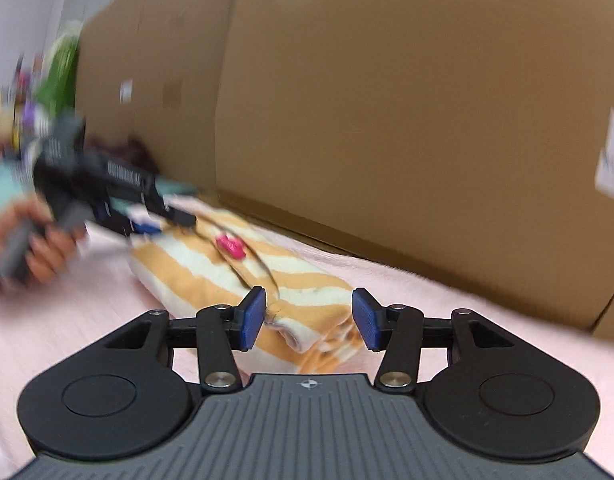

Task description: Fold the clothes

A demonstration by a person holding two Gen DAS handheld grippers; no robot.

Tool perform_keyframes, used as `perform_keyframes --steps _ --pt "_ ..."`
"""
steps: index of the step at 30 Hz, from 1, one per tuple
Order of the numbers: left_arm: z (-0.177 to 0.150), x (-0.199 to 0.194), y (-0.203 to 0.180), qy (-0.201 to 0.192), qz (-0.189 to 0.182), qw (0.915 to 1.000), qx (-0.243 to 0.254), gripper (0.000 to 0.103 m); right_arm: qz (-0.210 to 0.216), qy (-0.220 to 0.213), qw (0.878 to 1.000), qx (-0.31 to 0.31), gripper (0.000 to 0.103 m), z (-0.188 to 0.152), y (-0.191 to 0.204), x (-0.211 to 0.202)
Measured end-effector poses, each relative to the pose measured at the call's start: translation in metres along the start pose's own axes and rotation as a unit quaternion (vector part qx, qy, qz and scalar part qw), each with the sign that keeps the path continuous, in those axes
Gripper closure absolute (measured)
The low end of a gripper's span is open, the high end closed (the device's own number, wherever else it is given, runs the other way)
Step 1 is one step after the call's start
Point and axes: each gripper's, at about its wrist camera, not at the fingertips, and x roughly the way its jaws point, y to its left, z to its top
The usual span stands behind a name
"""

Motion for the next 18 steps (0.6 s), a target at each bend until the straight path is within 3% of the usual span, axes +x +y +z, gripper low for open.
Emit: perform_keyframes --steps 2,5,7,9,18 --pt "0.001 -0.009 -0.005 -0.012 -0.004 0.9999 0.006 0.093 0.011 0.016 1.000 -0.017 0.052 -0.001 0.004 0.013" --pt "0.004 -0.018 -0.013 -0.022 -0.005 0.9995 0.022 0.096 -0.002 0.021 1.000 0.001 0.053 -0.001 0.000 0.027" --pt "0.005 -0.021 -0.017 -0.022 -0.004 0.9993 0.031 0.096 -0.008 0.021 0.999 0.030 0.081 0.001 -0.009 0.033" --pt "0.007 -0.018 -0.018 -0.022 0.003 0.9989 0.040 0.096 -0.005 0.013 0.998 0.064 0.088 0.002 -0.018 0.034" --pt "0.003 -0.026 -0.022 -0.046 0.026 0.9960 0.072 0.097 -0.004 -0.039 0.995 0.092 0.091 0.015 -0.015 0.008"
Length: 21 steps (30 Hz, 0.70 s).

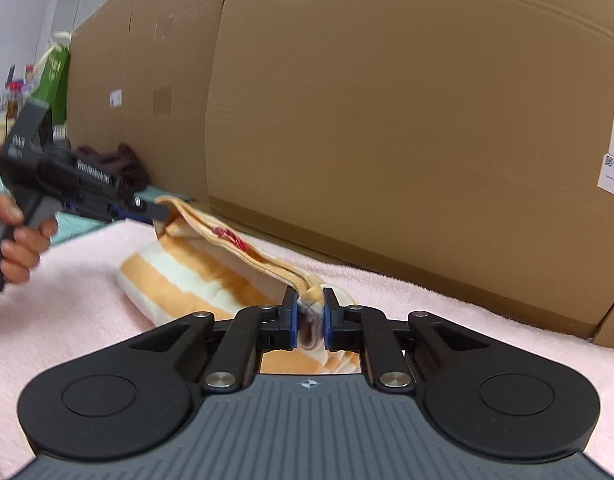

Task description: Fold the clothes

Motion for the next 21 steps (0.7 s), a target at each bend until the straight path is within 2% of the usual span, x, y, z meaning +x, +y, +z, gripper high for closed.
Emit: perform_keyframes --steps 5,9,12,15,18,21 --pt "-0.004 -0.043 -0.015 -0.035 -0.017 0.9991 0.019 0.097 0.042 -0.042 0.998 0.017 0.091 0.004 -0.004 -0.021" --pt "-0.018 -0.081 -0.030 -0.044 -0.036 0.9974 0.045 0.097 0.062 -0.048 0.997 -0.004 0.091 -0.003 -0.006 -0.037" --pt "-0.038 -0.088 -0.035 -0.020 -0.033 0.9973 0.062 0.097 0.068 -0.031 0.996 -0.038 0.091 -0.014 -0.009 -0.042" --pt "-0.062 -0.083 -0.038 0.016 -0.023 0.9964 0.080 0.097 0.065 0.006 0.994 -0.086 0.091 -0.027 -0.004 -0.038" --pt "-0.078 -0.069 -0.037 0.048 0.015 0.9932 0.105 0.097 0.055 0.035 0.988 -0.139 0.091 -0.040 0.003 -0.034" --pt "-0.079 -0.064 -0.032 0.059 0.054 0.9892 0.123 0.097 0.049 0.048 0.981 -0.180 0.091 -0.047 0.014 -0.029"
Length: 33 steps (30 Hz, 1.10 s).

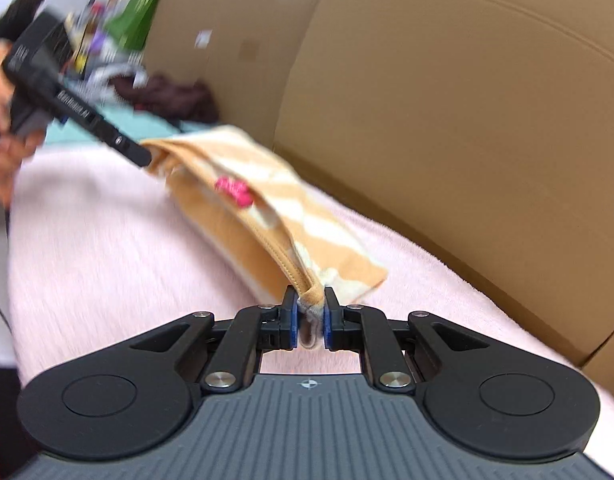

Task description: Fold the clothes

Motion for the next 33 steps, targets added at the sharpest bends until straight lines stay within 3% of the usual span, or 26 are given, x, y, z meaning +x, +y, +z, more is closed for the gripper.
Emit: perform_keyframes --steps 4,7,11,15,18,20,21,23,25,27,29,32,33 --pt "0.009 -0.015 -0.003 0.010 0.004 0.9987 0.049 0.095 -0.008 0.008 0.999 -0.034 0.091 -0.001 0.010 0.006" --pt "0.021 -0.037 -0.014 -0.003 -0.016 0.9958 0.090 0.083 -0.013 0.011 0.999 -0.039 0.091 -0.002 0.011 0.008" --pt "0.053 -0.050 -0.031 -0.066 -0.072 0.9915 0.086 0.072 -0.013 0.011 0.999 -0.040 0.091 -0.001 0.012 0.010" --pt "0.078 -0.008 -0.041 -0.076 -0.128 0.9864 0.069 0.067 -0.018 0.019 0.998 -0.054 0.091 -0.003 0.017 0.009" --pt "0.071 0.048 -0.027 -0.002 -0.127 0.9911 0.038 0.072 -0.021 0.025 0.998 -0.057 0.090 -0.004 0.021 0.009" --pt "0.050 0.076 -0.015 0.043 -0.105 0.9928 0.039 0.078 -0.020 0.029 0.998 -0.057 0.089 -0.004 0.022 0.007" --pt "0.039 0.075 -0.008 0.029 -0.106 0.9929 0.044 0.078 -0.018 0.032 0.998 -0.055 0.087 -0.004 0.021 0.006" --pt "0.034 0.066 0.006 0.027 -0.129 0.9913 0.005 0.078 0.009 0.030 0.999 -0.015 0.086 -0.002 0.012 -0.004" --pt "0.031 0.060 0.018 0.039 -0.145 0.9881 -0.032 0.079 0.043 0.006 0.995 0.087 0.072 0.001 -0.011 -0.019" --pt "0.024 0.055 0.017 0.039 -0.146 0.9883 -0.017 0.082 0.064 -0.019 0.974 0.218 0.059 0.001 -0.042 -0.028" --pt "0.020 0.052 0.016 0.044 -0.148 0.9879 -0.013 0.082 0.078 -0.029 0.930 0.359 0.043 -0.006 -0.077 -0.023" --pt "0.017 0.052 0.014 0.044 -0.150 0.9876 -0.014 0.082 0.093 -0.018 0.860 0.502 0.039 -0.024 -0.106 0.002" --pt "0.017 0.052 0.015 0.045 -0.151 0.9874 -0.015 0.082 0.097 -0.006 0.851 0.516 0.039 -0.027 -0.108 0.011"
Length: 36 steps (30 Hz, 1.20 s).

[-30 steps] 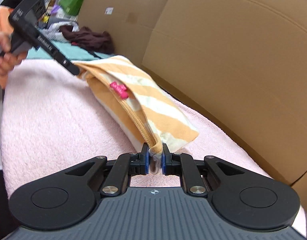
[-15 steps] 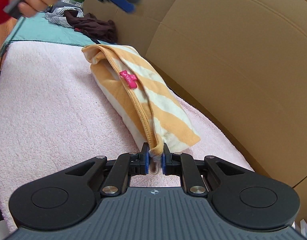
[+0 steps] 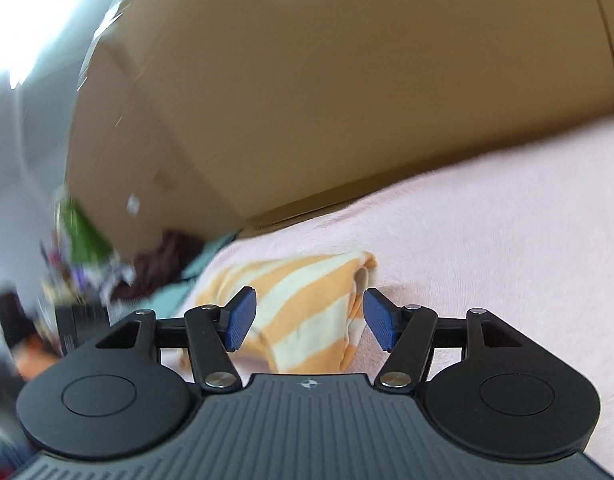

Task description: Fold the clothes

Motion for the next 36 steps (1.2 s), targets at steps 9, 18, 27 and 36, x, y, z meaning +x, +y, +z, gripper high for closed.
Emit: perform_keyframes --steps 9,18,27,36 --pt "-0.001 -0.001 0.002 0.003 -0.001 1.0000 0.006 0.081 0.007 0.046 0.996 0.071 0.040 -0.003 -0.016 0.052" --pt "0.001 -0.002 0.004 0.008 -0.009 0.9999 0.002 0.079 0.037 0.072 0.997 0.002 0.053 -0.004 -0.009 0.068" --pt "0.028 -0.048 -0.008 -0.057 -0.013 0.9981 0.019 0.036 0.055 0.055 0.996 -0.051 0.061 -0.010 -0.011 0.063" --pt "0.040 0.013 0.054 0.010 -0.010 0.9961 -0.088 0.034 0.062 0.052 0.996 -0.048 0.060 -0.010 -0.014 0.065"
